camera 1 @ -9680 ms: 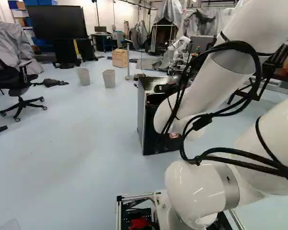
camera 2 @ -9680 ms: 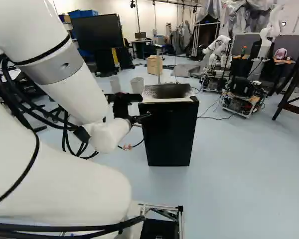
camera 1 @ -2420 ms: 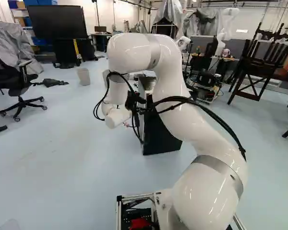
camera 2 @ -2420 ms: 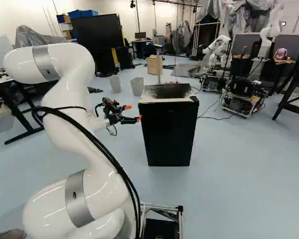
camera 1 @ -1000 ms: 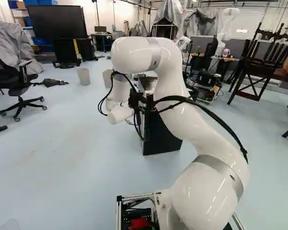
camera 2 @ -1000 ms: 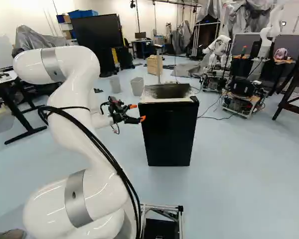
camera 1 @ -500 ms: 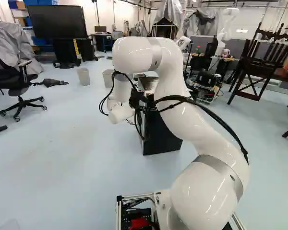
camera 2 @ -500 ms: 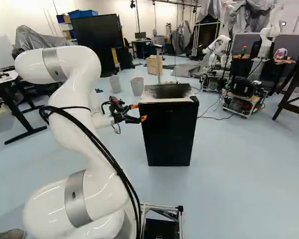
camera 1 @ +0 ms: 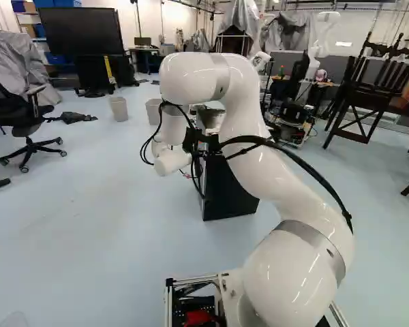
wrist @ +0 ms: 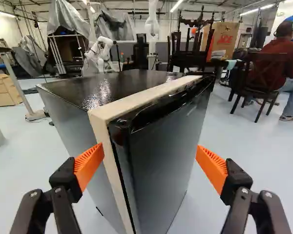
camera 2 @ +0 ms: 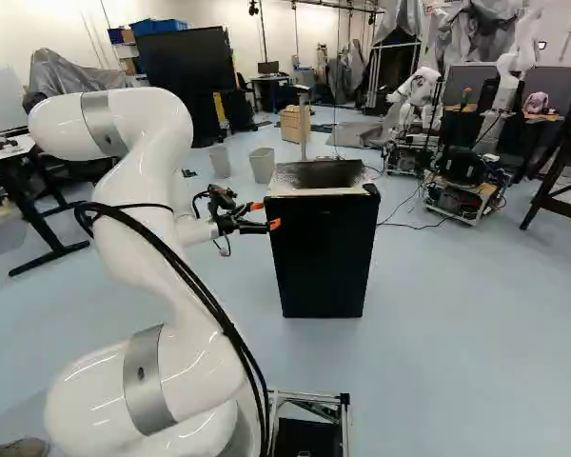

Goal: Grab a drink from the fridge

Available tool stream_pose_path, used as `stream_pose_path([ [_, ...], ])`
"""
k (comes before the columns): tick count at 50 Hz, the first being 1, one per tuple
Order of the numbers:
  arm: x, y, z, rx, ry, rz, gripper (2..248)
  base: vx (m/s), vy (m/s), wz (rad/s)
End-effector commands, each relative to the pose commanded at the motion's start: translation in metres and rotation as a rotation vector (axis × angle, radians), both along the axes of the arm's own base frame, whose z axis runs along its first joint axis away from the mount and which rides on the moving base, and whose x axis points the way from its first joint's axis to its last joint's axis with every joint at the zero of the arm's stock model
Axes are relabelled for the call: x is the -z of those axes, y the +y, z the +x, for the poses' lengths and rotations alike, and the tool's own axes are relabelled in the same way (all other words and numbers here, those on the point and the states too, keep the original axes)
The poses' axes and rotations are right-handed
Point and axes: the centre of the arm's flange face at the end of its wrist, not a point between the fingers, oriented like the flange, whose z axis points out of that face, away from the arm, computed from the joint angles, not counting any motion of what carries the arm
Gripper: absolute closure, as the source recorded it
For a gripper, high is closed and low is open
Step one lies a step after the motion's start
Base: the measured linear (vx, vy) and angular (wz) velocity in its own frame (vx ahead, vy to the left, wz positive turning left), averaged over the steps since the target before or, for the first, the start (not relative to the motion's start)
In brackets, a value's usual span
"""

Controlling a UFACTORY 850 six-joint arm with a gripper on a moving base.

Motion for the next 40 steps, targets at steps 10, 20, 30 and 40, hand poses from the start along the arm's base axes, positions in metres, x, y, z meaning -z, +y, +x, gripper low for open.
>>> stream_pose_path([
  [10,0.0,-0.0014,0.0005,0.003,0.0,0.0,3,0.0,0.0,0.0],
  [20,0.0,-0.0033,0.0011,0.006,0.0,0.0,3,0.0,0.0,0.0],
  [30,0.0,-0.0053,0.0018,0.01,0.0,0.0,3,0.0,0.0,0.0],
  [40,0.0,-0.0074,0.0025,0.014,0.0,0.0,3,0.0,0.0,0.0],
])
